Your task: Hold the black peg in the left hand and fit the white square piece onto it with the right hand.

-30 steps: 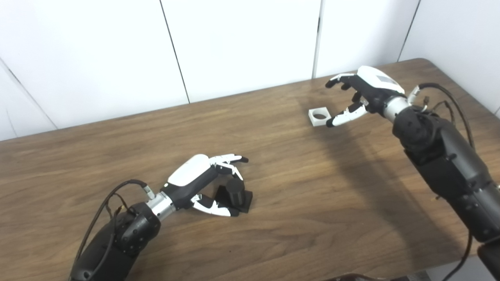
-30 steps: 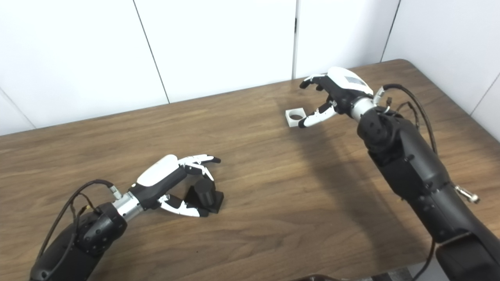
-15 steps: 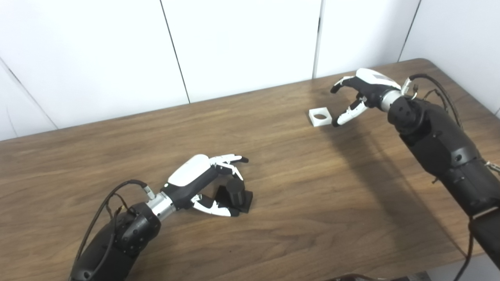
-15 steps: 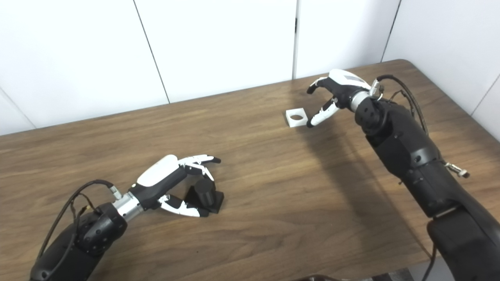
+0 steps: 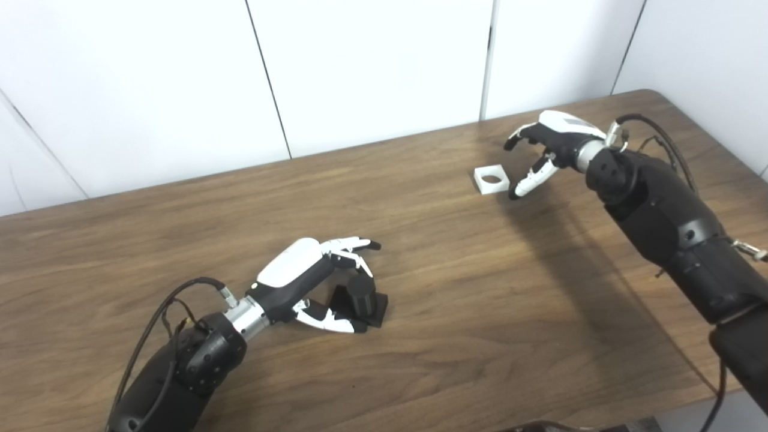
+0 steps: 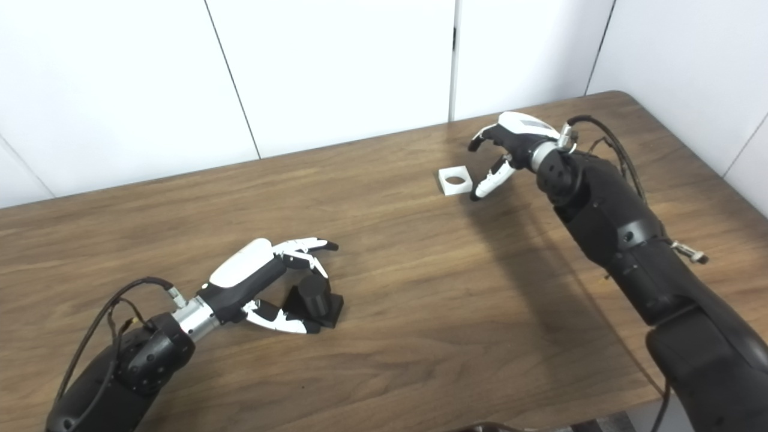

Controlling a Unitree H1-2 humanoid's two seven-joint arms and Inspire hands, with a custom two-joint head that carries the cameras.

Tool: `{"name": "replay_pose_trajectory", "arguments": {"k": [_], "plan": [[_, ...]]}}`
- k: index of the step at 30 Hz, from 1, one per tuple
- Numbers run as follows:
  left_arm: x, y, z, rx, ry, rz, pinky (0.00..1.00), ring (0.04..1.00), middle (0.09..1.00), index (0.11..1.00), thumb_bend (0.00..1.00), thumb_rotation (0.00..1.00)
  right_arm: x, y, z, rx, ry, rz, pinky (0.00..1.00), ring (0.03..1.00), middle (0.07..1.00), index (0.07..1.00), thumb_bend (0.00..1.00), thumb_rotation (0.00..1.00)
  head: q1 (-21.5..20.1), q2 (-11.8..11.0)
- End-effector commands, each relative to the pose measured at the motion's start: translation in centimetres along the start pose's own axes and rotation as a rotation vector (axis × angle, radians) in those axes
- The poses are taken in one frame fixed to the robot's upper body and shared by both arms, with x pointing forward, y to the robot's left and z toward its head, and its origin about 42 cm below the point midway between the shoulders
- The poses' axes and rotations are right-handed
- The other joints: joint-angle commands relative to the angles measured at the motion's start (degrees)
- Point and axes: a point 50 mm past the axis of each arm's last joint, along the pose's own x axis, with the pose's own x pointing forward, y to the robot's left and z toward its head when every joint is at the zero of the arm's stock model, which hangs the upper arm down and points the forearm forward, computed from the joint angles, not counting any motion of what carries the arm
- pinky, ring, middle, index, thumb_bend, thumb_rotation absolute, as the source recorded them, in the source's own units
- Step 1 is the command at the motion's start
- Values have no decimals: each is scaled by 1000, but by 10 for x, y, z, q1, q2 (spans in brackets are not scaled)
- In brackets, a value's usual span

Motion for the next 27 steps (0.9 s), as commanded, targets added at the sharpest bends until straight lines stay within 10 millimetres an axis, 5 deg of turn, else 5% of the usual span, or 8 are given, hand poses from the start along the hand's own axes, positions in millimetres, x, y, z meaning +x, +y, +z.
{"name": "replay_pose_trajectory", "arguments": {"k": [1,17,27], "plan": [[-35,-34,-23,41,146,-210,907,918,904,491,521,75,4,-34,17,-29,-56,-86,784,900,934,763,756,222,2,1],[-38,-36,-22,29,146,-207,903,918,900,491,522,72,15,-14,33,-29,-73,-46,775,893,919,764,780,248,11,9],[-41,-34,-21,36,150,-209,887,916,897,491,522,73,15,-3,24,-43,-55,-20,755,887,902,746,761,259,15,14]]}}
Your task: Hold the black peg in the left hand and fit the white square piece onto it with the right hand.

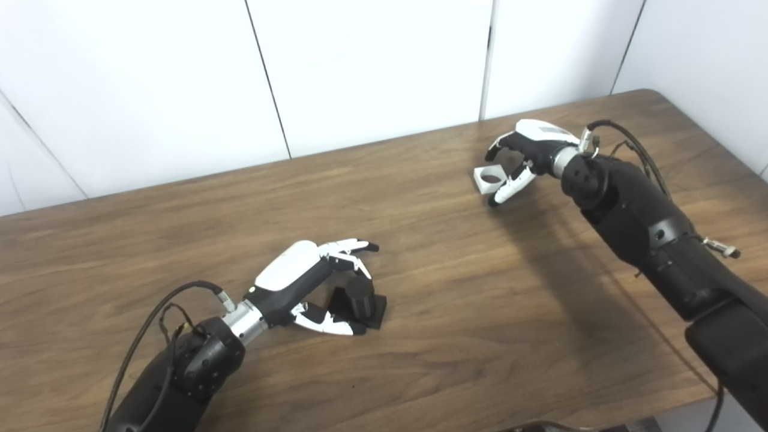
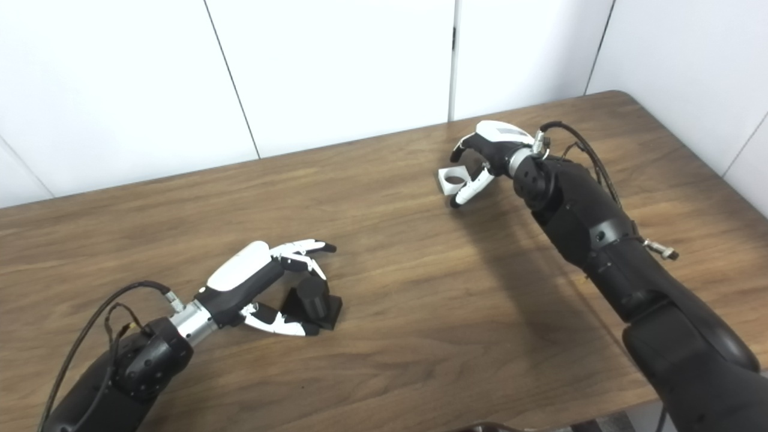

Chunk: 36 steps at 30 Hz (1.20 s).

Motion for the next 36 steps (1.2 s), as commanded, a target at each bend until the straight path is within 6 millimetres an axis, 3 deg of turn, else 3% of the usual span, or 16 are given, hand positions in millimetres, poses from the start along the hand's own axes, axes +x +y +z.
{"name": "replay_pose_trajectory", "arguments": {"k": [1,22,26,29,36], "plan": [[-36,-31,-24,42,147,-218,890,917,899,491,522,72,2,-19,10,-8,-36,-48,754,886,898,742,757,257,1,1],[-40,-30,-22,51,141,-218,875,910,889,491,522,74,8,-10,-1,-26,9,-19,780,868,860,681,733,224,5,10],[-40,-31,-21,51,144,-222,883,914,892,491,521,77,8,-8,-2,-15,19,-23,782,861,837,631,704,185,9,12],[-40,-32,-21,46,146,-219,885,914,890,491,521,76,9,-5,-3,-19,23,-26,785,856,828,517,546,153,11,13],[-39,-33,-20,47,142,-217,889,916,894,491,521,76,11,0,-4,-41,25,-37,780,849,812,492,514,148,14,14]]}}
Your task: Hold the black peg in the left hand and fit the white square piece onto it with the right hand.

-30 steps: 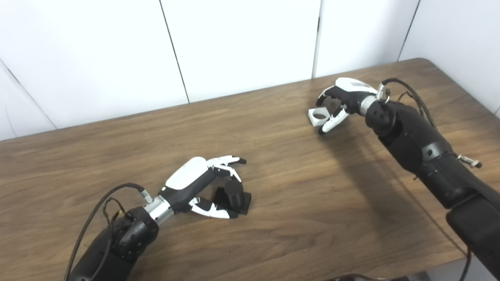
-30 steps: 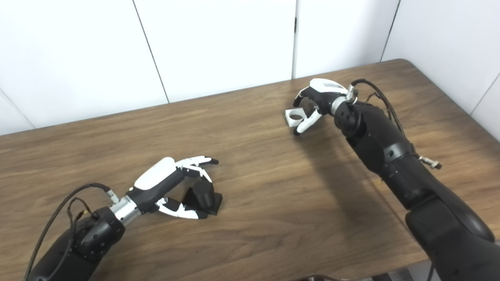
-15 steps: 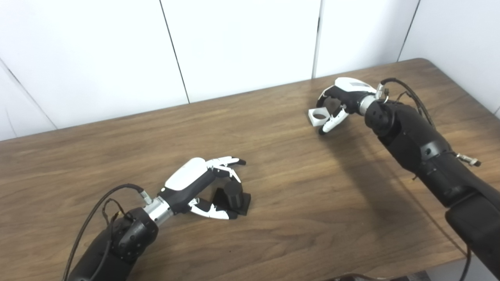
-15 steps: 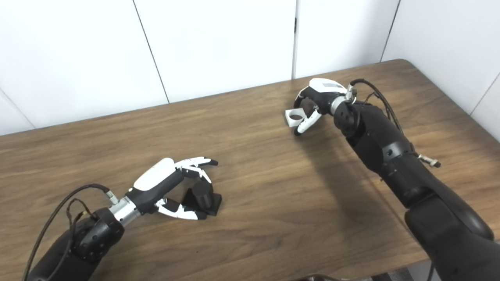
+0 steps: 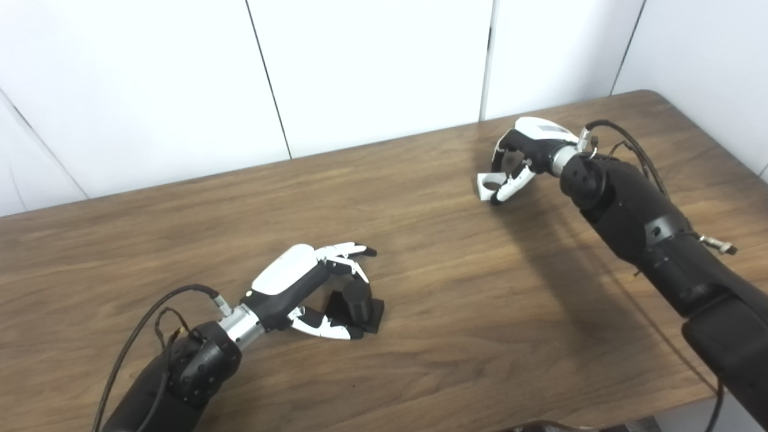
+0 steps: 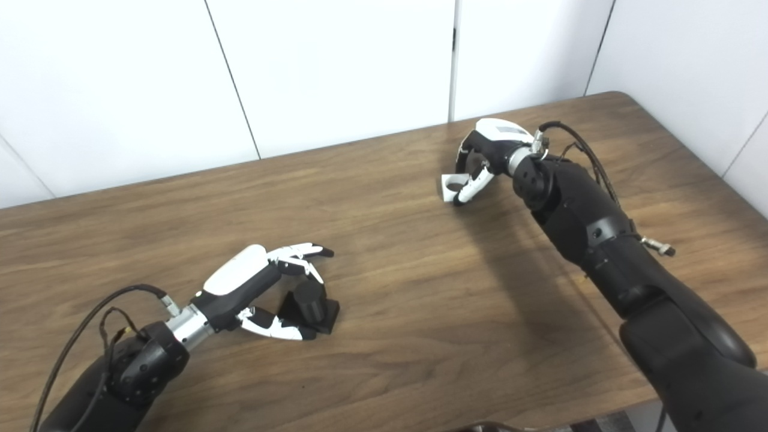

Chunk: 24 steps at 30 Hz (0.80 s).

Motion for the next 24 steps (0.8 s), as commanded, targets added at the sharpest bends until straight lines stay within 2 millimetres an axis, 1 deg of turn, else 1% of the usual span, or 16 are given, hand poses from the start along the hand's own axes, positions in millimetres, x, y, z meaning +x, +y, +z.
{"name": "replay_pose_trajectory", "arguments": {"k": [1,6,10,16,21,24], "plan": [[-33,-32,-22,44,133,-214,889,917,895,491,521,76,5,-2,1,-32,5,-11,777,847,810,491,514,148,1,0],[-33,-32,-23,38,136,-212,900,921,897,491,521,75,5,-1,2,-28,4,-13,782,849,805,488,516,146,3,1],[-32,-31,-22,46,134,-211,888,919,898,491,521,75,5,0,1,-22,1,-16,772,837,794,485,518,143,4,2],[-32,-31,-22,47,132,-208,883,916,898,491,522,74,2,1,-2,-19,-5,-27,778,845,790,484,519,138,5,6],[-31,-32,-22,39,136,-204,874,914,896,491,521,75,-2,-2,-4,-40,-25,-68,777,843,782,483,520,136,7,7],[-30,-31,-22,39,136,-207,875,917,900,491,521,75,-6,-7,-5,-38,-43,-102,807,855,780,482,519,135,8,9]]}}
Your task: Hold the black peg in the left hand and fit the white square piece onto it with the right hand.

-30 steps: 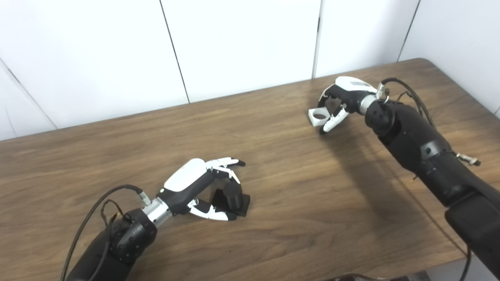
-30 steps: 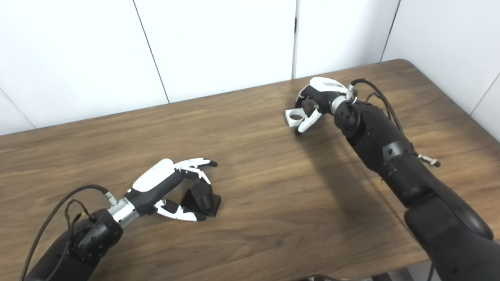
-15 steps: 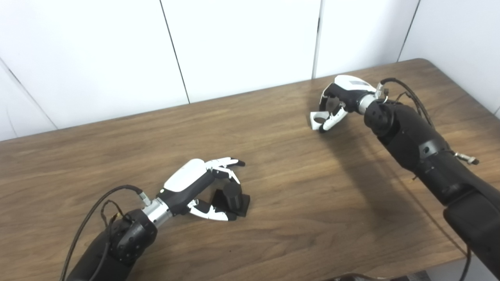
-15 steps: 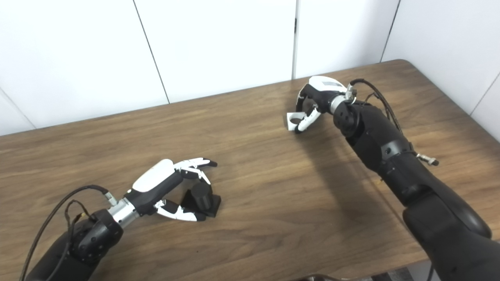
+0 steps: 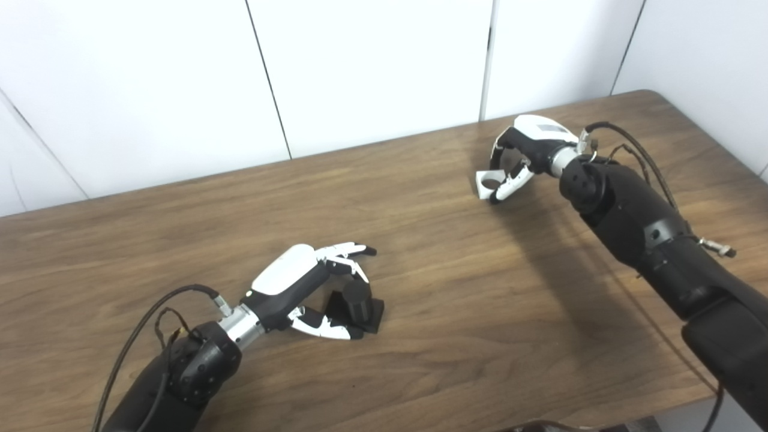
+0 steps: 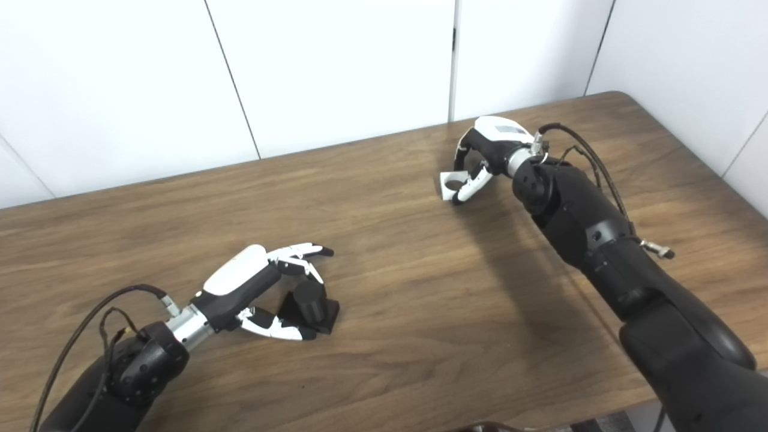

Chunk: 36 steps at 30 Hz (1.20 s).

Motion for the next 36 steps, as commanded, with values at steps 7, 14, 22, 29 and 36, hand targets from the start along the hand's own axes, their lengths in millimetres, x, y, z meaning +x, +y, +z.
{"name": "replay_pose_trajectory", "arguments": {"k": [7,14,22,29,36], "plan": [[-29,-30,-25,24,146,-206,869,914,897,491,521,74,-13,-28,3,7,-69,-101,791,851,775,482,519,138,4,4],[-29,-33,-29,-12,182,-196,871,919,892,491,522,73,-30,-42,18,60,-136,-144,802,863,774,482,519,138,11,7],[-30,-37,-33,-34,202,-188,864,916,888,493,522,73,-53,-53,38,181,-249,-143,742,847,777,482,518,137,19,8],[-28,-44,-33,-65,209,-185,868,920,891,492,522,72,-74,-62,56,215,-360,-131,755,854,788,482,519,141,42,11],[-21,-50,-30,-85,212,-177,847,924,894,491,522,73,-102,-73,87,219,-482,-102,783,881,800,480,518,141,86,17]]}}
